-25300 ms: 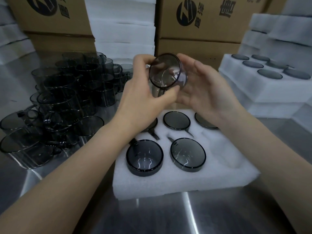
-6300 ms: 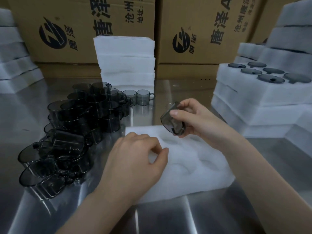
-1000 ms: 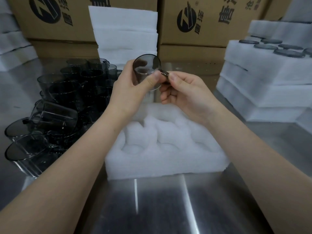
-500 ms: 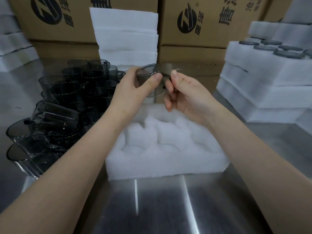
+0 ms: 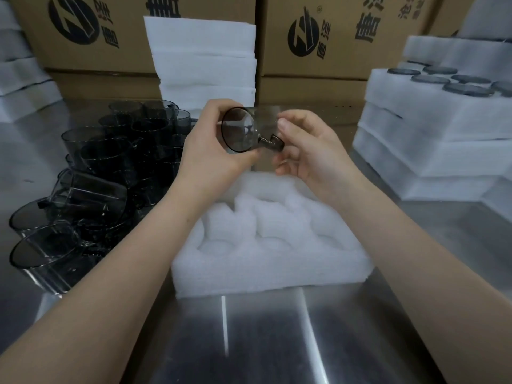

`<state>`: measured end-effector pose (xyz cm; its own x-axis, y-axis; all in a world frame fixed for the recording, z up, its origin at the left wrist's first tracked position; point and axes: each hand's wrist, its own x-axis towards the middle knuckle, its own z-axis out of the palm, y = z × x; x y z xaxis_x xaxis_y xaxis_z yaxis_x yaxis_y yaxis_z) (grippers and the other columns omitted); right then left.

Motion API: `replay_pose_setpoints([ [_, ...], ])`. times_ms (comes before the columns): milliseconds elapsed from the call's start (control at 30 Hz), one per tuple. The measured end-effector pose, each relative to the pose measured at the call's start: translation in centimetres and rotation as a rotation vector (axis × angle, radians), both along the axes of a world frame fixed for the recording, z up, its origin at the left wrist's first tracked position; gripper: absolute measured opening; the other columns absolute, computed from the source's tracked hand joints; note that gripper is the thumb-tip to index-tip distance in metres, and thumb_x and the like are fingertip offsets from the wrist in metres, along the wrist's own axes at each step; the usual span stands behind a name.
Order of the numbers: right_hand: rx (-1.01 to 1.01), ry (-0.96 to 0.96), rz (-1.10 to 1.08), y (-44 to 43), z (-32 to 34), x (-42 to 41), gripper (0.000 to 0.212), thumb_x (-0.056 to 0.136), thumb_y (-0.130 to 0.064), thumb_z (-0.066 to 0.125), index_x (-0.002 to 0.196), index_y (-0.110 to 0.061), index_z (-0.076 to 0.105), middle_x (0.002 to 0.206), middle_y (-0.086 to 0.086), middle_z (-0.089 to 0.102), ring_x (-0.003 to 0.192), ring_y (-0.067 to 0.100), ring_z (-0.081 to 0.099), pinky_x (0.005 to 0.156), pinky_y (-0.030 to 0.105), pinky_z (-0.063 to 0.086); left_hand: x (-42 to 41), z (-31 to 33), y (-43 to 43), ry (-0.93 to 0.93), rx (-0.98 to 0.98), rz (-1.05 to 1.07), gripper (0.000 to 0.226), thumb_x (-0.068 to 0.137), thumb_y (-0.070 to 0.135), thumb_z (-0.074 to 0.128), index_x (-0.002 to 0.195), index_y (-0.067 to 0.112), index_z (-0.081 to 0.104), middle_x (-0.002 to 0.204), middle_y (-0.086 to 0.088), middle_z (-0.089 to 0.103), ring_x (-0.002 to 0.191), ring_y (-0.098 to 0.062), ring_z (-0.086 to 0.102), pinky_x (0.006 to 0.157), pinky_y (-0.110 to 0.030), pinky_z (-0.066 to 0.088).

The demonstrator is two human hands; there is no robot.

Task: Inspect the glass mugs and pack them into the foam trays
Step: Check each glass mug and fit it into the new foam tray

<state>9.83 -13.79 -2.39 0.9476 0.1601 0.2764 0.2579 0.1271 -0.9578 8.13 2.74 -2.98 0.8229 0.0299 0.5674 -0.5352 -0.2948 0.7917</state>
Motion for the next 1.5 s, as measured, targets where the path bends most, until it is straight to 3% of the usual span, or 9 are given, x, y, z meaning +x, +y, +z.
replay_pose_setpoints([
  [133,-0.050,-0.044,0.125,-0.3,-0.3,0.3,0.053,0.086,-0.016,0.069,0.134,-0.030,0.051,0.128,0.016,0.059,0.112,0.029,0.063,0.089,0.050,0.056,-0.2,-0.1,-0.2,0.047,-0.086,-0.173,0.065,0.067,0.009,0.078,0.120,0.017,0.040,0.113,-0.008,0.065,0.104,-0.023,0.066,0.094,-0.039,0.053],
  [233,-0.073,-0.047,0.212,-0.2,-0.4,0.3,0.070,0.078,-0.014,0.072,0.141,-0.029,0.045,0.139,0.011,0.054,0.125,0.031,0.055,0.098,0.054,0.050,-0.2,-0.3,0.0,0.066,-0.124,-0.276,0.063,0.067,0.003,0.077,0.116,0.016,0.040,0.112,-0.002,0.063,0.101,-0.022,0.068,0.087,-0.035,0.055],
  [333,-0.039,-0.032,0.174,0.0,-0.5,0.2,0.060,0.077,-0.011,0.074,0.134,-0.014,0.053,0.126,0.009,0.063,0.112,0.026,0.065,0.082,0.045,0.058,0.0,-0.3,0.1,0.053,-0.055,-0.220,0.064,0.070,-0.001,0.080,0.127,0.013,0.055,0.125,-0.004,0.054,0.106,-0.016,0.064,0.094,-0.030,0.052],
  [467,-0.154,-0.087,-0.033,0.3,-0.8,0.0,0.031,0.085,-0.017,0.075,0.100,-0.011,0.048,0.095,0.008,0.064,0.076,0.012,0.069,0.064,0.037,0.060,0.0,-0.4,-0.3,-0.021,0.214,-0.157,0.068,0.078,0.003,0.077,0.139,0.016,0.050,0.127,-0.011,0.047,0.123,-0.017,0.051,0.112,-0.035,0.037],
  [667,-0.425,-0.224,-0.100,1.2,-0.7,-0.3,0.026,0.098,-0.038,0.054,0.118,-0.024,0.044,0.093,-0.012,0.060,0.069,0.006,0.064,0.061,0.027,0.054,-0.3,-0.2,-0.6,-0.104,0.335,-0.040,0.075,0.069,0.018,0.084,0.137,0.017,0.052,0.127,-0.001,0.055,0.119,-0.009,0.050,0.107,-0.026,0.038],
  [933,-0.295,-0.242,-0.025,1.1,-0.1,-1.1,0.031,0.106,-0.026,0.039,0.130,-0.015,0.053,0.111,0.000,0.060,0.088,0.017,0.067,0.069,0.045,0.061,-0.6,0.0,-0.5,-0.143,0.242,-0.050,0.072,0.067,0.013,0.087,0.132,0.021,0.058,0.119,0.008,0.064,0.114,-0.008,0.058,0.104,-0.031,0.044],
  [1100,-0.034,-0.081,0.051,0.7,0.1,-0.8,0.030,0.106,-0.026,0.036,0.124,-0.017,0.059,0.108,0.011,0.067,0.089,0.022,0.069,0.064,0.035,0.058,-0.5,-0.2,-0.2,-0.157,0.224,-0.077,0.075,0.066,0.007,0.085,0.134,0.017,0.056,0.119,0.009,0.062,0.113,-0.006,0.058,0.102,-0.021,0.044],
  [1333,0.096,0.078,0.062,0.4,0.4,-0.4,0.035,0.105,-0.030,0.041,0.102,-0.006,0.066,0.086,0.013,0.071,0.070,0.022,0.068,0.053,0.032,0.055,-0.4,-0.4,-0.4,-0.203,0.284,-0.150,0.069,0.070,0.003,0.081,0.132,0.015,0.051,0.131,0.002,0.057,0.125,-0.015,0.053,0.107,-0.040,0.043],
  [1500,0.073,0.175,0.246,0.4,0.5,-0.3,0.044,0.103,-0.046,0.034,0.115,-0.014,0.062,0.113,0.018,0.069,0.101,0.032,0.067,0.073,0.040,0.057,-0.6,-0.4,-0.3,-0.149,0.251,-0.139,0.069,0.072,0.003,0.078,0.124,0.030,0.042,0.124,0.022,0.053,0.117,0.001,0.053,0.095,-0.013,0.044],
])
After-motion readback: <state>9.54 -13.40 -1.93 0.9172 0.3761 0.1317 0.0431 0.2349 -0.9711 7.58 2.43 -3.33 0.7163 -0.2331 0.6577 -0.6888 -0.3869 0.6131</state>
